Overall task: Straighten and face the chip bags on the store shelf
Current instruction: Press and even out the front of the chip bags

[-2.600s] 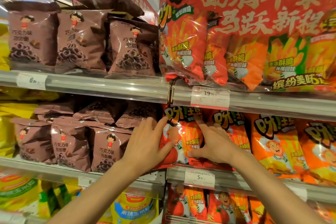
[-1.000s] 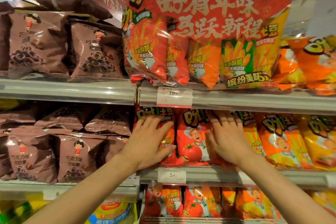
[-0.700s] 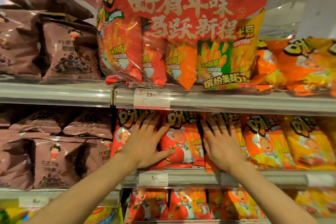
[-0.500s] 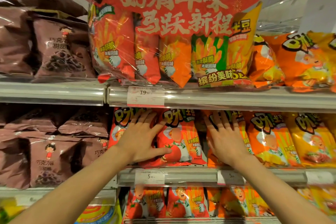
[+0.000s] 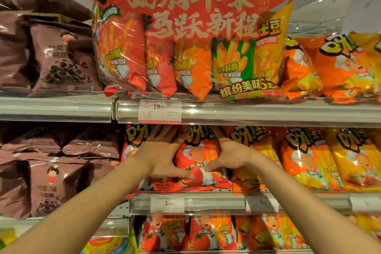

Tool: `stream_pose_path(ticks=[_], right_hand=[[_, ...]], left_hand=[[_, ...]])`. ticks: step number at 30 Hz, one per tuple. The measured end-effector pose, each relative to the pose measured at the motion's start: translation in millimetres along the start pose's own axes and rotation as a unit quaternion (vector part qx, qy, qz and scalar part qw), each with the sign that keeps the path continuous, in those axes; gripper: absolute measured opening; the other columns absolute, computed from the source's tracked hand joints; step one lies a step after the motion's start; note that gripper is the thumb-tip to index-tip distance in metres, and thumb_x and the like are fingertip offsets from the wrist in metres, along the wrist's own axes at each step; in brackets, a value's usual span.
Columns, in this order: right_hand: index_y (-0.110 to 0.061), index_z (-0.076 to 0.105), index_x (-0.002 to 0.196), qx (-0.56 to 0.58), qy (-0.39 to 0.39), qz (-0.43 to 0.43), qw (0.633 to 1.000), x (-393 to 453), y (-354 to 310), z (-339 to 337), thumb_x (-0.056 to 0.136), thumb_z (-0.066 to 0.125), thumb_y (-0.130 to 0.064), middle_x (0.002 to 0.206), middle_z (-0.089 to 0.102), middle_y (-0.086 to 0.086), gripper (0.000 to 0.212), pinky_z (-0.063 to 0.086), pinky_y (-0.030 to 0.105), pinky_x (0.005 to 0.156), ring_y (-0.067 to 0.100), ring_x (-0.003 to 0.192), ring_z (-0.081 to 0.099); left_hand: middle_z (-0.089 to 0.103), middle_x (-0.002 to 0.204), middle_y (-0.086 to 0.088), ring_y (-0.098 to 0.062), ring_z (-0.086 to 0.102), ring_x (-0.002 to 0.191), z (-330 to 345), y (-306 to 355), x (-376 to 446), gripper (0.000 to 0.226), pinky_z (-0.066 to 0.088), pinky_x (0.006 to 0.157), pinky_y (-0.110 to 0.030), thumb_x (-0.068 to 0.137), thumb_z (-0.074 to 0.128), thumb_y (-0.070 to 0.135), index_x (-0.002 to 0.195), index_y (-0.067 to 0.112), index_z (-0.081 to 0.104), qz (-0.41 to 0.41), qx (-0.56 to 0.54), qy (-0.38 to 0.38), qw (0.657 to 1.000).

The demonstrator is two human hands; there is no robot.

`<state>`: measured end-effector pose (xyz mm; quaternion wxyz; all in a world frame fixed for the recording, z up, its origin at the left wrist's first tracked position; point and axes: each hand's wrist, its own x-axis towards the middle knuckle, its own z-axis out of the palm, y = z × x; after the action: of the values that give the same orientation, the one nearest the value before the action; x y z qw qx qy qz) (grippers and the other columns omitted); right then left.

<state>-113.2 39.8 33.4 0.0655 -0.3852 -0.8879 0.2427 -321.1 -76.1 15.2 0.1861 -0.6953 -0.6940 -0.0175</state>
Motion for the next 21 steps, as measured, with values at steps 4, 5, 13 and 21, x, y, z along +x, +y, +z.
stream_pose_path(ticks=[4,5,13,21], right_hand=[[-0.029,0.003,0.156,0.048,0.047,-0.029,0.997,-5,7,10,0.068,0.090,-0.034,0.146,0.043,0.008,0.123,0.055,0.043,0.093,0.035,0.115,0.062],[-0.028,0.007,0.155,0.053,0.062,-0.029,0.996,-7,10,11,0.067,0.090,-0.035,0.142,0.044,0.008,0.121,0.058,0.041,0.087,0.033,0.110,0.064],[-0.027,-0.003,0.158,-0.011,0.089,0.002,0.996,-18,9,22,0.081,0.073,-0.054,0.163,0.005,0.014,0.112,0.033,0.032,0.110,0.030,0.148,0.020],[-0.024,0.021,0.156,-0.211,0.270,-0.079,0.936,-4,-27,82,0.099,0.018,-0.063,0.159,0.027,0.016,0.070,0.002,0.059,0.119,0.036,0.149,0.015]], left_hand=[[-0.024,0.164,0.000,-0.019,-0.033,0.147,3,-2,0,0.130,-0.022,0.118,-0.047,0.063,0.040,0.100,0.154,0.032,-0.024,0.000,-0.010,-0.021,1.000],[-0.025,0.163,0.001,-0.018,-0.034,0.146,3,-2,2,0.130,-0.022,0.119,-0.048,0.062,0.040,0.101,0.151,0.033,-0.027,0.002,-0.010,-0.024,1.000],[-0.006,0.168,-0.008,-0.027,-0.010,0.154,9,-2,-1,0.118,-0.002,0.123,-0.053,0.068,0.028,0.100,0.157,0.035,-0.014,-0.012,-0.008,0.023,1.000],[0.040,0.153,-0.017,-0.036,0.030,0.143,48,-6,-47,0.060,0.018,0.120,-0.056,0.101,0.027,0.057,0.148,0.024,0.045,-0.178,-0.019,0.212,0.961]])
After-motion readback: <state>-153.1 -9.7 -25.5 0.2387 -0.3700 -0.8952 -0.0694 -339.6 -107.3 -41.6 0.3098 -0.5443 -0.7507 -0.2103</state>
